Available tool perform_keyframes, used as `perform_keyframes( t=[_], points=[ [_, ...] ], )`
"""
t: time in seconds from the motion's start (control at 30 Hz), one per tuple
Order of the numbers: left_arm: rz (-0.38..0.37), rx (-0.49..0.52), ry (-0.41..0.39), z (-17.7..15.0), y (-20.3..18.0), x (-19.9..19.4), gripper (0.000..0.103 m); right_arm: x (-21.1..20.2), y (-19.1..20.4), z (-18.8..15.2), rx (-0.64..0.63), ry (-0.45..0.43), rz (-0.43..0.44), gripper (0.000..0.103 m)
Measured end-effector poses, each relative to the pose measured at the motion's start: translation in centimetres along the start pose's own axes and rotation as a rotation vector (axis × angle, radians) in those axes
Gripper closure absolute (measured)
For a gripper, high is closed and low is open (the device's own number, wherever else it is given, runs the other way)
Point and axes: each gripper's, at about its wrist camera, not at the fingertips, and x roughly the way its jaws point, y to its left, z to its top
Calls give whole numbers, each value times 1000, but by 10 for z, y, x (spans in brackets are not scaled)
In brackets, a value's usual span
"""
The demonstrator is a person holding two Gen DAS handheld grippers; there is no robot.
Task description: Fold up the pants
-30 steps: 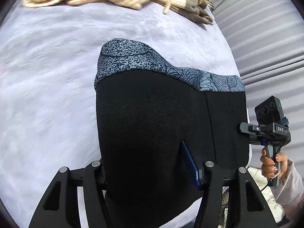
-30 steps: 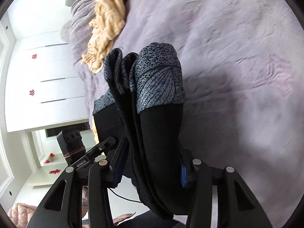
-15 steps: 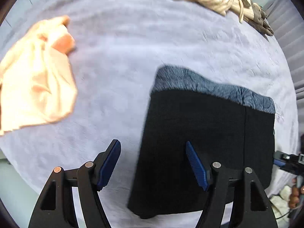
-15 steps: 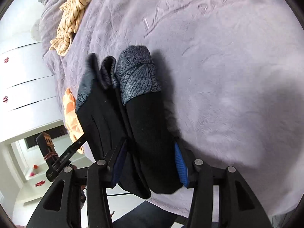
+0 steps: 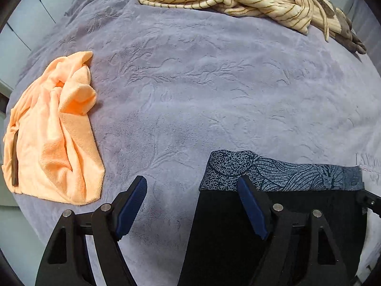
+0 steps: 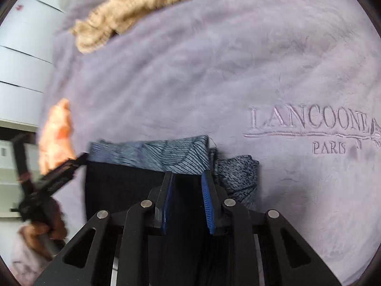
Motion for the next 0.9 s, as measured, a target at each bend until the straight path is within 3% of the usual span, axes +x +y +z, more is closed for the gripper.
perform_keyframes(
  t=[0.03, 0.13, 0.23, 0.37, 0.47, 0.5, 0.67, 0.77, 0.9],
  points=[
    [-10, 1, 2, 0, 2, -5, 24, 7, -7, -1, 20, 16, -14, 77],
    [-33, 29, -19, -7, 9, -34, 24, -6, -26, -4, 129, 5, 73, 74],
    [-61, 78, -32, -30, 10, -55, 24, -31, -23, -20, 58, 10, 52, 72],
    [-35, 192, 52, -78, -4, -42, 24, -51, -12, -75, -48, 24, 109, 72],
    [-22, 192, 80, -107, -10, -31, 22, -26, 3, -116, -118, 92, 44, 72],
    [-25, 184, 79, -111, -11, -32, 17, -18, 3, -127, -124, 97, 8, 72],
    [-39, 173, 89, -116, -13, -30, 13, -12, 1, -136, -64, 64, -14, 72],
    [-26, 180, 90, -116, -13, -27, 1, -9, 0, -132, -56, 68, -14, 72],
    [-53, 160, 104, -118, -11, -22, 1, -9, 4, -133, -58, 66, -41, 72]
  ],
)
